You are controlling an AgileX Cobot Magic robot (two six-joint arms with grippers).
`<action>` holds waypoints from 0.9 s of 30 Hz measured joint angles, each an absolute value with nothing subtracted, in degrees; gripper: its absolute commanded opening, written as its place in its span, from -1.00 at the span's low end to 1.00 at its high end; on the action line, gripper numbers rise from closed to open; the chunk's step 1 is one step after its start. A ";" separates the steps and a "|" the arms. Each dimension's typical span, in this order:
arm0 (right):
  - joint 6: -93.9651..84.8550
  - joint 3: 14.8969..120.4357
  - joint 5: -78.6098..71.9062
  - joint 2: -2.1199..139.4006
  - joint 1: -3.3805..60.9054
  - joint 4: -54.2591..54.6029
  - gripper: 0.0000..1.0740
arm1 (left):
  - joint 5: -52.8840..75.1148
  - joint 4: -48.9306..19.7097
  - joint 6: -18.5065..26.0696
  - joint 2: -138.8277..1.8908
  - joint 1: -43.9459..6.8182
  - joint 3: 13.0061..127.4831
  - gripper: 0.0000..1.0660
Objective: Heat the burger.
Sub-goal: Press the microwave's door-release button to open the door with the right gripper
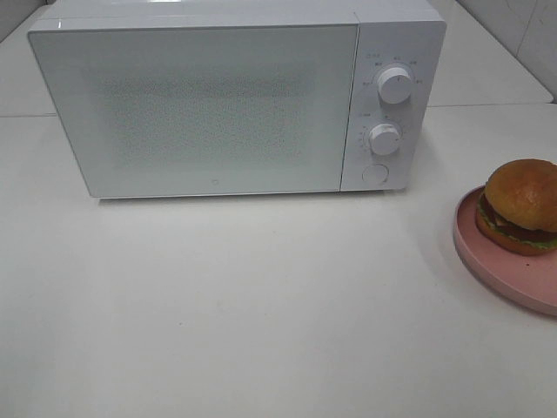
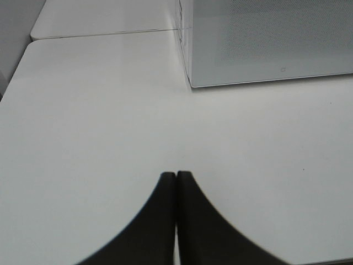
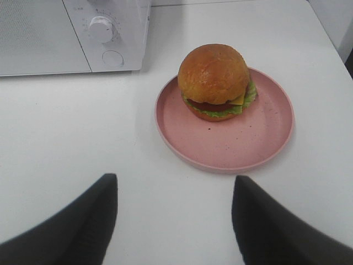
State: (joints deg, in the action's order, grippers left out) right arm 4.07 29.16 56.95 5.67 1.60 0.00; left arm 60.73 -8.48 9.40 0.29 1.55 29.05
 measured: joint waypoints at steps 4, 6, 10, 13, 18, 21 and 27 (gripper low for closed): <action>3.95 29.62 52.65 11.29 1.60 0.00 0.06 | 60.73 -8.48 9.40 0.29 1.55 29.05 -0.99; 3.78 29.68 49.16 16.16 1.60 0.00 0.06 | 60.73 -8.48 9.40 0.29 1.55 29.05 -0.99; 3.67 29.68 45.21 20.68 1.60 0.00 0.06 | 60.73 -8.48 9.40 0.29 1.55 29.05 -0.99; 3.67 29.68 41.25 25.04 1.60 0.00 0.06 | 60.73 -8.48 9.40 0.29 1.55 29.05 -0.99; 3.61 29.68 33.12 32.09 1.60 0.00 0.03 | 60.73 -8.48 9.40 0.29 1.55 29.05 -0.99; 3.61 29.68 28.42 36.44 1.60 0.00 0.00 | 60.73 -8.48 9.40 0.29 1.55 29.05 -0.99; 3.61 29.68 19.48 45.09 1.60 0.00 -0.06 | 60.73 -8.48 9.40 0.29 1.55 29.05 -0.99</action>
